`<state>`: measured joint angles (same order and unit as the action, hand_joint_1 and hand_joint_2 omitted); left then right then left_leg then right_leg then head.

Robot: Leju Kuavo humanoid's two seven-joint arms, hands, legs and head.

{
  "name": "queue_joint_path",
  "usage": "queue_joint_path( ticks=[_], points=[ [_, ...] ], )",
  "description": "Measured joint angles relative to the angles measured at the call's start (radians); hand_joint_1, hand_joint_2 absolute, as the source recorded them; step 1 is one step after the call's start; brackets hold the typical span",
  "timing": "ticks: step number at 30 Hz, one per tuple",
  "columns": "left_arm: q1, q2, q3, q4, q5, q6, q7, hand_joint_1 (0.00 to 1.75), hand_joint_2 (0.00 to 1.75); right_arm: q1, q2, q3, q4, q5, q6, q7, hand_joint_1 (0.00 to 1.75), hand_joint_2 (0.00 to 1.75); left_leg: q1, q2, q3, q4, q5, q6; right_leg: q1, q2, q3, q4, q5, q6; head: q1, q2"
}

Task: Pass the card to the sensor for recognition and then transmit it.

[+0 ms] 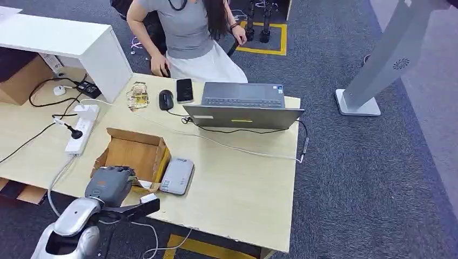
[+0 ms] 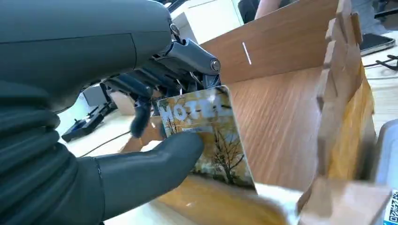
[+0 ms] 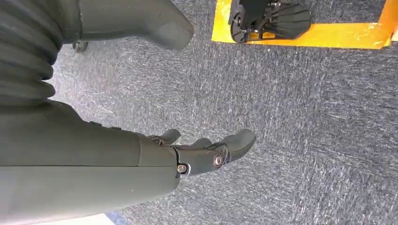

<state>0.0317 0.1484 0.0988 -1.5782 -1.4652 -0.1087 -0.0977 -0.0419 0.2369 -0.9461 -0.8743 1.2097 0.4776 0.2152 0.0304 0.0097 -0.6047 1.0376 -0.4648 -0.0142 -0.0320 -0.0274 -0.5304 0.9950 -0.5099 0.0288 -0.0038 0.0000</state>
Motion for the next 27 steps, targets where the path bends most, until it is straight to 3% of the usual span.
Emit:
queue_joint_path(
  ticks=[19,23,27],
  points=[
    [-0.011,0.007,-0.001,-0.002,0.015,0.016,-0.003,1.75,1.75,0.000,0.000,0.000,-0.003,0.000,0.002,-0.003,0.00,1.75,0.000,0.000,0.000,0.000,0.000,0.000,0.000,0.000,-0.001,0.000,0.000,0.000,0.000,0.000],
    [-0.077,0.006,-0.028,-0.027,0.017,0.024,-0.020,1.75,1.75,0.000,0.000,0.000,-0.004,0.001,0.002,-0.004,0.00,1.75,0.000,-0.001,0.000,0.000,0.001,0.000,0.000,-0.001,-0.003,0.000,0.000,0.000,0.000,0.000],
    [-0.208,-0.010,-0.075,-0.056,0.016,-0.002,0.000,1.75,1.75,0.000,0.001,-0.001,-0.004,0.001,-0.001,-0.014,0.00,1.75,0.000,-0.002,0.000,0.000,0.003,0.000,0.000,-0.002,0.000,0.000,0.002,0.000,0.000,0.000]
  ],
)
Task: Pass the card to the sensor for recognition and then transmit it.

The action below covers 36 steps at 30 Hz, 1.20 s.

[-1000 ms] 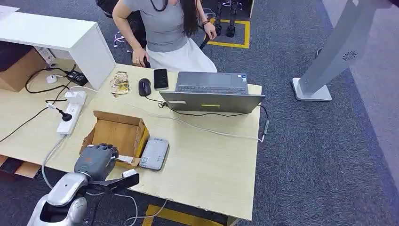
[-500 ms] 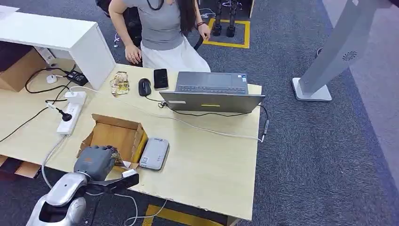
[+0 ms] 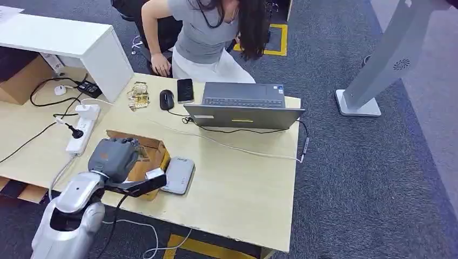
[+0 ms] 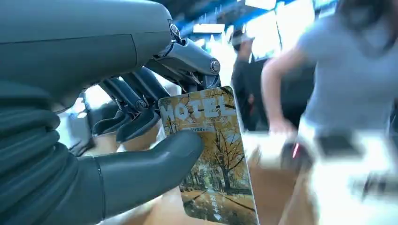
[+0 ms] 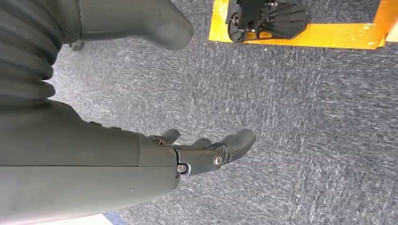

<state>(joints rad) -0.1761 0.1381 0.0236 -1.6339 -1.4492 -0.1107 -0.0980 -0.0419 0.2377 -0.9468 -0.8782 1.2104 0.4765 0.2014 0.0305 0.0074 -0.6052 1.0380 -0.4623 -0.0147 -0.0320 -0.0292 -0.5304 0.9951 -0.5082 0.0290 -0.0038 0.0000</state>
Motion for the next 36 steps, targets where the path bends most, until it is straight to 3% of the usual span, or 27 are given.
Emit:
queue_joint_path(
  ticks=[3,11,14,18,23,31,36],
  points=[
    [-0.083,-0.008,-0.023,-0.014,0.000,-0.019,0.011,1.75,1.75,0.000,0.000,0.000,0.001,0.000,-0.006,-0.003,0.00,1.75,0.000,0.001,0.001,0.000,0.000,0.000,0.000,0.001,0.001,0.000,0.001,-0.001,0.000,0.000],
    [-0.137,-0.019,-0.042,-0.026,0.001,-0.020,0.015,1.75,1.75,0.000,0.000,0.000,0.002,0.001,-0.015,-0.003,0.00,1.75,0.000,0.001,0.001,0.000,0.000,0.000,0.000,0.001,-0.002,0.000,0.000,-0.001,0.000,0.000],
    [-0.213,-0.039,-0.063,-0.024,-0.028,-0.050,0.032,1.75,1.75,-0.002,0.000,0.002,0.008,0.001,-0.040,-0.002,0.00,1.75,0.000,-0.001,-0.001,0.000,0.001,0.000,0.000,-0.001,-0.002,0.000,0.001,-0.001,0.000,0.000],
    [-0.361,-0.075,-0.129,0.015,-0.104,-0.098,0.085,1.75,1.75,-0.010,0.000,0.010,0.044,0.000,-0.084,0.006,0.00,1.75,0.000,-0.002,-0.001,0.000,0.003,0.000,0.000,-0.002,-0.001,0.000,0.002,-0.001,0.000,0.000],
    [-0.500,-0.103,-0.231,0.122,-0.119,-0.118,0.169,1.75,1.75,-0.029,-0.001,0.030,0.109,-0.005,-0.126,0.008,0.00,1.75,0.000,-0.001,-0.001,0.000,0.003,0.001,0.000,-0.001,-0.001,0.000,0.003,-0.001,0.000,0.000],
    [-0.549,-0.116,-0.280,0.186,-0.121,-0.116,0.171,1.75,1.75,-0.041,-0.004,0.046,0.158,-0.007,-0.145,0.008,0.00,1.75,0.000,-0.001,-0.001,-0.001,0.003,0.001,0.000,-0.001,-0.002,0.001,0.003,-0.002,0.000,0.000],
    [-0.583,-0.118,-0.312,0.229,-0.121,-0.140,0.212,1.75,1.75,-0.044,-0.004,0.053,0.172,-0.021,-0.159,0.008,0.00,1.75,0.000,-0.001,-0.002,-0.001,0.004,0.001,0.000,-0.001,-0.002,0.000,0.003,-0.002,0.000,0.000]
  ],
)
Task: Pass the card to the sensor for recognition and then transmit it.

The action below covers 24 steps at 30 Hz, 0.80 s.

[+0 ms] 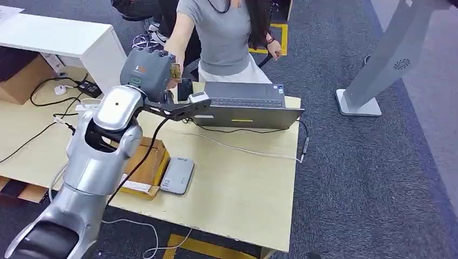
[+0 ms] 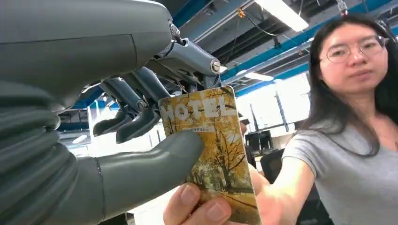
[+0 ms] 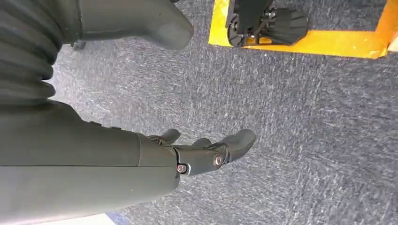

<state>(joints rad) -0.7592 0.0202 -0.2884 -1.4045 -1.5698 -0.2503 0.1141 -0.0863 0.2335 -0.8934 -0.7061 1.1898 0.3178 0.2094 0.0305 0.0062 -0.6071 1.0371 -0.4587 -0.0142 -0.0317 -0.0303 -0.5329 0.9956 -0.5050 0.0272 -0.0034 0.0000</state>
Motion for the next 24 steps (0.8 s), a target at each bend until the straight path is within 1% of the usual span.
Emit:
queue_joint_path(
  ticks=[6,7,14,19,24],
  points=[
    [-0.045,-0.006,-0.016,0.075,0.000,-0.003,0.011,1.75,1.75,-0.006,-0.003,0.015,0.022,-0.003,-0.015,0.018,0.00,1.75,0.000,0.000,0.000,0.000,0.001,-0.001,0.000,0.000,0.000,0.000,0.000,0.000,0.000,0.000],
    [-0.047,-0.006,-0.016,0.082,0.000,-0.003,0.011,0.00,1.75,-0.007,-0.003,0.016,0.024,-0.005,-0.016,0.018,0.00,1.75,0.000,0.000,0.000,0.000,0.001,-0.001,0.000,0.000,0.000,0.000,0.000,0.000,0.000,0.000],
    [-0.049,-0.008,-0.016,0.118,0.000,0.003,0.031,0.00,1.75,-0.009,-0.005,0.017,0.032,-0.019,-0.018,0.031,0.00,1.75,0.000,0.000,0.000,0.000,0.001,-0.001,0.000,0.000,0.000,0.000,0.000,0.000,0.000,0.000],
    [-0.034,-0.013,0.011,0.119,0.000,0.032,-0.018,0.00,1.75,-0.009,-0.006,0.017,0.034,-0.029,-0.018,0.032,0.00,1.75,0.000,0.000,0.000,0.000,0.001,-0.001,0.000,0.000,0.000,0.000,0.000,0.000,0.000,0.000],
    [-0.027,-0.015,0.026,0.119,0.000,0.033,-0.025,0.00,1.75,-0.009,-0.006,0.017,0.034,-0.033,-0.018,0.032,0.00,1.75,0.000,0.000,0.000,0.000,0.001,-0.001,0.000,0.000,0.000,0.000,0.000,0.000,0.000,0.000]
  ],
)
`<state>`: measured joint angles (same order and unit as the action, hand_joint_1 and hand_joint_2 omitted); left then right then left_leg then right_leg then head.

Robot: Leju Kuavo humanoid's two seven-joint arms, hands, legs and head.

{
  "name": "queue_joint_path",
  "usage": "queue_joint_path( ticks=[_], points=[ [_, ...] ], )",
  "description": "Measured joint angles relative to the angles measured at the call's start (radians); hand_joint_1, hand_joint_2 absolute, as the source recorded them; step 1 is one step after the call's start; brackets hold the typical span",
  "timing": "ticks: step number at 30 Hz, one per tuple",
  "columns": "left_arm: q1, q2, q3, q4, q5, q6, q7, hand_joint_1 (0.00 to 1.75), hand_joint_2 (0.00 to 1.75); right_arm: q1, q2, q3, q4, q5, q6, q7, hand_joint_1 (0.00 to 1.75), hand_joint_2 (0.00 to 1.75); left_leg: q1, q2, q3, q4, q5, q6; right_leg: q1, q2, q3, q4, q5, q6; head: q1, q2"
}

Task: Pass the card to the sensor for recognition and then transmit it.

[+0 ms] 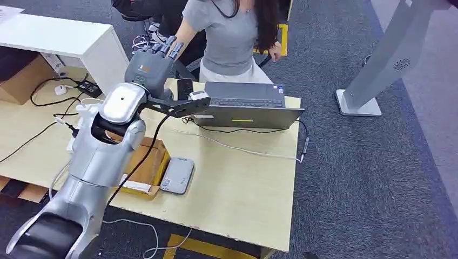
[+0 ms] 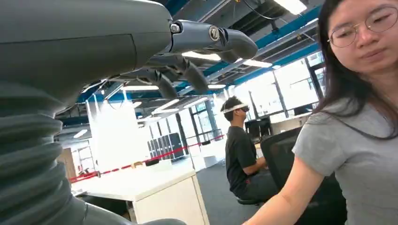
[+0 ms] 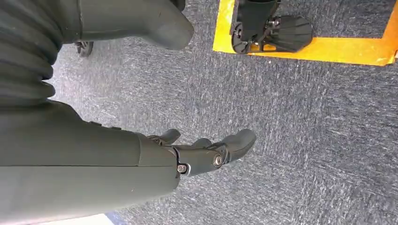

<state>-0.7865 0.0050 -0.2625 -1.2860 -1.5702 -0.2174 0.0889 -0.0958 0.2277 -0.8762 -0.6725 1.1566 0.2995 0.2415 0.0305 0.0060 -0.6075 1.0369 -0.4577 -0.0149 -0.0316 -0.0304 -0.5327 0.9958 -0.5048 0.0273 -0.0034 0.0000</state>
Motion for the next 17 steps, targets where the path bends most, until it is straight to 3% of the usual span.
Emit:
queue_joint_path(
  ticks=[5,8,11,14,17],
  points=[
    [0.001,-0.001,0.009,0.000,0.002,0.003,-0.005,0.00,1.75,0.000,0.000,0.000,0.000,-0.001,0.000,0.000,0.00,1.75,0.000,0.000,0.000,0.000,0.000,0.000,0.000,0.000,0.000,0.000,0.000,0.000,0.000,0.000],
    [0.031,-0.006,0.035,-0.034,0.058,0.047,-0.060,0.00,1.75,0.001,0.000,0.000,0.000,-0.006,0.000,0.000,0.00,1.75,0.000,0.000,0.000,0.000,0.000,0.000,0.000,0.000,0.000,0.000,0.000,0.000,0.000,0.000],
    [0.104,-0.006,0.089,-0.139,0.161,0.075,-0.137,0.00,1.75,0.005,0.000,-0.001,-0.005,-0.016,0.006,-0.003,0.00,1.75,0.000,0.002,0.000,0.000,0.000,0.000,0.000,0.002,-0.001,0.000,0.000,0.000,0.000,0.000],
    [0.215,0.002,0.166,-0.283,0.385,0.082,-0.226,0.00,1.75,0.015,0.000,-0.008,-0.022,-0.023,0.024,-0.017,0.00,1.75,0.000,0.003,0.000,-0.002,-0.001,0.000,0.000,0.003,-0.001,0.000,0.000,0.000,0.000,0.000],
    [0.379,0.012,0.305,-0.468,0.816,0.039,-0.304,0.00,1.75,0.036,0.004,-0.033,-0.058,-0.023,0.053,-0.030,0.00,1.75,-0.001,0.005,0.001,-0.004,-0.003,-0.002,0.000,0.004,-0.001,0.000,-0.002,-0.001,0.001,0.000]
  ],
)
